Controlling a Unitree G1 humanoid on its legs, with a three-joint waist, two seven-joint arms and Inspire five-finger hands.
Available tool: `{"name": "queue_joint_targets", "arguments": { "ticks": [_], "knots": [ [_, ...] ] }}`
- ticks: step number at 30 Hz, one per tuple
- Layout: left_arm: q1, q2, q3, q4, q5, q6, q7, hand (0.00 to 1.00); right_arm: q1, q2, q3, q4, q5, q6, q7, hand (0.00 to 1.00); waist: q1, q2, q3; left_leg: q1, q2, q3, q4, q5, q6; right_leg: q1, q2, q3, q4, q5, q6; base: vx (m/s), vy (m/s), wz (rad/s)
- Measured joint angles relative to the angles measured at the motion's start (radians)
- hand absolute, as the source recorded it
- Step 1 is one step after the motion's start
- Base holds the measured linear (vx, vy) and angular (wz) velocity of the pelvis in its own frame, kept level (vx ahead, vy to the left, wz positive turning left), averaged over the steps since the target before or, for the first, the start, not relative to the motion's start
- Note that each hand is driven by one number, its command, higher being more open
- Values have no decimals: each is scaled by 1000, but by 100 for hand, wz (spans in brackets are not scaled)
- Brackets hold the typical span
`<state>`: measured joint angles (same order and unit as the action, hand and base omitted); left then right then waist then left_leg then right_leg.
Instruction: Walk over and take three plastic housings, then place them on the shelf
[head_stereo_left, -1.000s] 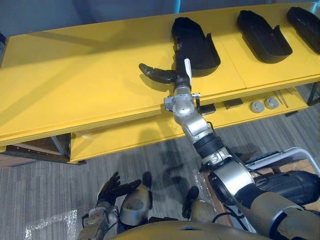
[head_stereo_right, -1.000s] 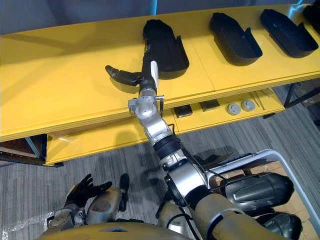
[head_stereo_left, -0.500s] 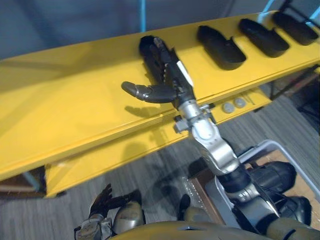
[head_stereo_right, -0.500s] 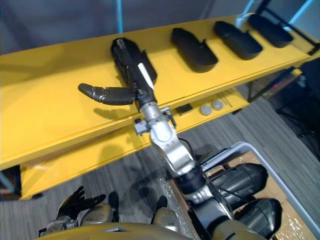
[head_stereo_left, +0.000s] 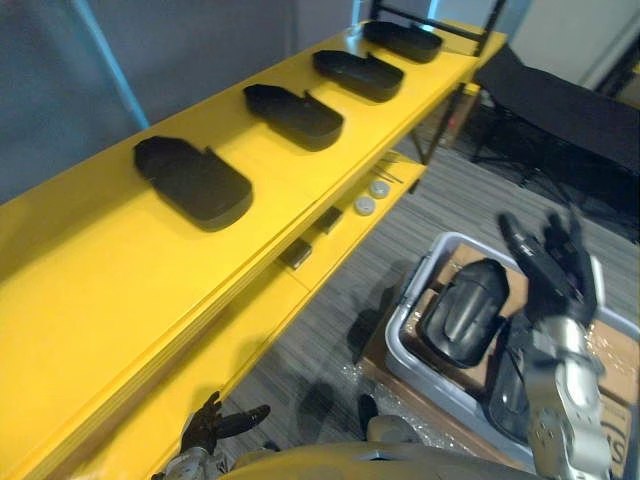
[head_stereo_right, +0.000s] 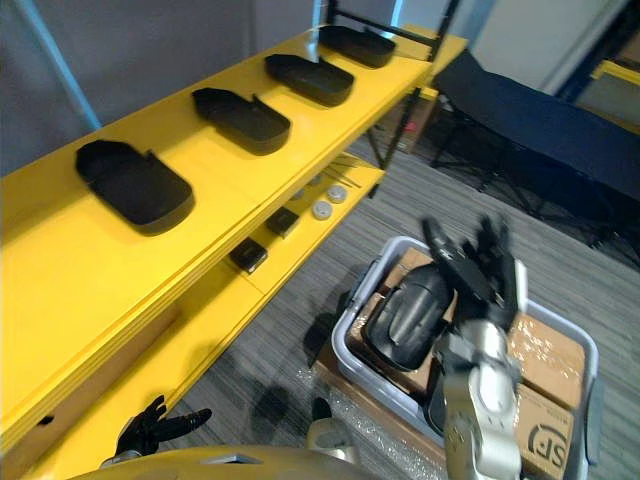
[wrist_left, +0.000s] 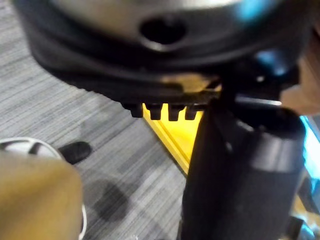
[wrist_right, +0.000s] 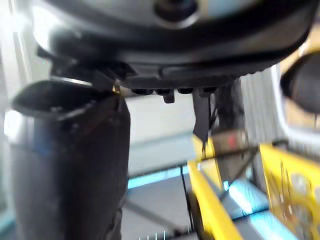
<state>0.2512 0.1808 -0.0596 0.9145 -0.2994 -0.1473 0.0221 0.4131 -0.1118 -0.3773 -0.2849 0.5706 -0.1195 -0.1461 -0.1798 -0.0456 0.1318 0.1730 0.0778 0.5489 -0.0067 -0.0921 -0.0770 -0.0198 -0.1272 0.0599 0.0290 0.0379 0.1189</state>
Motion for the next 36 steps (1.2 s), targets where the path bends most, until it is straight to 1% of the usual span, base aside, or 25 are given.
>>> {"name": "queue_joint_targets", "arguments": {
  "ticks": [4, 6, 7, 8, 10, 11, 12, 13, 14, 15, 16, 17, 19, 21, 22, 23, 24, 25, 27, 28, 29, 32, 33, 34, 36],
  "knots": [
    [4, -17, -6, -1, 79, 39, -27, 100, 120, 72, -66, 0, 68, -116, 9, 100, -76, 17, 2, 47, 12, 92, -15, -11, -16, -12, 35, 80, 1, 3, -7, -17, -47, -67],
    [0, -28, -25, -1, 109, 38, -36, 100, 142, 81, -64, -3, 151, -173, 35, 100, -99, 22, 2, 64, 14, 125, -11, -21, -24, -14, 48, 115, 1, 5, -6, -30, -36, -60],
    [-11, -33, -49, -2, 113, 37, -37, 100, 149, 87, -58, -7, 191, -192, 70, 100, -100, 24, 3, 68, 14, 133, 12, -34, -24, -27, 55, 140, 2, 7, -5, -36, -36, -60],
    [-13, -39, -57, -8, 115, 34, -39, 100, 147, 86, -43, -12, 218, -191, 108, 100, -98, 25, 2, 55, 12, 102, 53, -55, -21, -40, 64, 163, 3, 10, -3, -28, -58, -84],
    [-21, -35, -79, -24, 118, 27, -37, 100, 105, 52, 65, -23, 232, -166, 198, 100, -78, 32, 5, -24, 22, -154, 203, -136, 33, -74, 85, 253, 13, 25, -13, -5, -77, -114],
    [-28, -34, -85, -26, 123, 25, -30, 100, 84, 31, 102, -22, 233, -151, 217, 100, -67, 33, 13, -39, 21, -217, 238, -165, 44, -84, 95, 280, 18, 28, -15, -31, -16, -127],
    [-40, -35, -100, -40, 157, 21, -13, 100, 27, -24, 174, -4, 233, -130, 238, 100, -41, 50, 24, -67, 19, -330, 293, -221, 45, -106, 120, 319, 41, 31, -10, -108, 69, -101],
    [-59, -34, -124, -43, 188, 21, -1, 100, -32, -65, 225, 28, 230, -125, 245, 100, -28, 63, 32, -84, 17, -389, 329, -263, 32, -127, 138, 338, 68, 30, -8, -167, 125, -81],
    [-106, -27, -154, -43, 220, 23, 3, 100, -112, -94, 294, 64, 226, -124, 240, 100, -15, 62, 39, -123, 4, -397, 391, -289, 46, -154, 134, 349, 101, 25, -5, -223, 169, -28],
    [-144, -22, -180, -44, 233, 24, 1, 100, -153, -102, 331, 66, 221, -124, 218, 100, -6, 53, 53, -149, -7, -400, 425, -301, 53, -168, 125, 353, 116, 25, -3, -214, 156, -1],
    [-168, -21, -192, -47, 233, 26, 1, 100, -183, -107, 353, 65, 219, -124, 198, 100, 6, 55, 58, -162, -17, -403, 445, -305, 57, -176, 117, 357, 122, 27, 0, -222, 164, 13],
    [-209, -21, -213, -53, 232, 43, 1, 100, -235, -110, 387, 65, 180, -121, 134, 100, 17, 39, 71, -186, -36, -408, 481, -310, 67, -185, 98, 361, 124, 40, 19, -189, 167, 11],
    [-214, -20, -224, -57, 227, 59, 3, 100, -257, -104, 400, 47, 160, -106, 72, 100, 17, 24, 81, -194, -43, -401, 509, -315, 76, -185, 90, 362, 118, 62, 25, -135, 152, -13],
    [-195, -18, -240, -60, 226, 67, 21, 100, -227, -77, 396, 3, 162, -104, 50, 100, 17, 16, 87, -188, -44, -375, 507, -316, 80, -183, 89, 338, 84, 128, 9, -81, 123, -57],
    [-186, -17, -238, -62, 228, 68, 32, 100, -204, -46, 389, -22, 163, -104, 54, 100, 18, 14, 98, -183, -39, -361, 492, -303, 103, -178, 89, 294, 27, 208, -35, -52, 77, -70],
    [-181, -18, -235, -66, 228, 69, 38, 100, -193, -33, 386, -25, 165, -104, 60, 100, 22, 19, 102, -184, -22, -345, 474, -291, 118, -164, 88, 282, -26, 262, -73, -112, 22, -89],
    [-177, -25, -216, -86, 227, 75, 41, 100, -183, -20, 383, -24, 189, -98, 69, 100, 26, 23, 117, -182, -3, -306, 442, -266, 124, -190, 96, 192, 76, 185, -107, -101, -2, -75],
    [-175, -24, -204, -125, 224, 91, 43, 100, -184, -14, 379, -19, 190, -89, 75, 100, 38, 30, 122, -182, 16, -280, 418, -242, 128, -222, 94, 112, 235, 81, -120, -116, 4, -69],
    [-168, -15, -196, -193, 211, 112, 46, 100, -219, -10, 399, 12, 180, -101, 80, 100, 71, 57, 139, -189, 64, -260, 422, -231, 121, -225, 72, 42, 428, -11, -143, -95, 10, -56],
    [-163, -6, -197, -214, 205, 113, 52, 100, -267, -10, 437, 63, 176, -112, 75, 100, 87, 61, 139, -195, 93, -246, 422, -223, 111, -215, 32, 16, 514, -27, -161, -107, -29, -55],
    [-163, 2, -196, -218, 196, 112, 52, 100, -289, -10, 460, 83, 159, -112, 63, 100, 97, 63, 140, -201, 109, -239, 423, -219, 104, -212, 8, 8, 542, -31, -169, -99, -99, -52],
    [-163, 32, -197, -224, 193, 105, 28, 100, -347, 9, 579, 117, 93, -110, -14, 100, 153, 60, 140, -238, 181, -227, 413, -179, 54, -191, -120, -11, 577, -29, -175, -88, -223, -35],
    [-160, 35, -198, -227, 193, 105, 23, 100, -350, 17, 591, 117, 76, -108, -24, 100, 155, 58, 139, -239, 192, -224, 407, -170, 41, -190, -141, -10, 575, -28, -175, -39, -303, -26],
    [-137, 39, -201, -229, 190, 106, 9, 100, -349, 35, 597, 115, 29, -105, -43, 100, 153, 57, 138, -239, 215, -220, 398, -155, 16, -189, -170, -2, 562, -28, -174, -17, -355, -24],
    [-126, 54, -215, -229, 148, 109, -6, 100, -338, 42, 592, 115, -13, -104, -78, 100, 150, 48, 133, -238, 252, -216, 388, -128, -31, -203, -179, 21, 532, -18, -158, 0, -416, -23]
  ]
}}
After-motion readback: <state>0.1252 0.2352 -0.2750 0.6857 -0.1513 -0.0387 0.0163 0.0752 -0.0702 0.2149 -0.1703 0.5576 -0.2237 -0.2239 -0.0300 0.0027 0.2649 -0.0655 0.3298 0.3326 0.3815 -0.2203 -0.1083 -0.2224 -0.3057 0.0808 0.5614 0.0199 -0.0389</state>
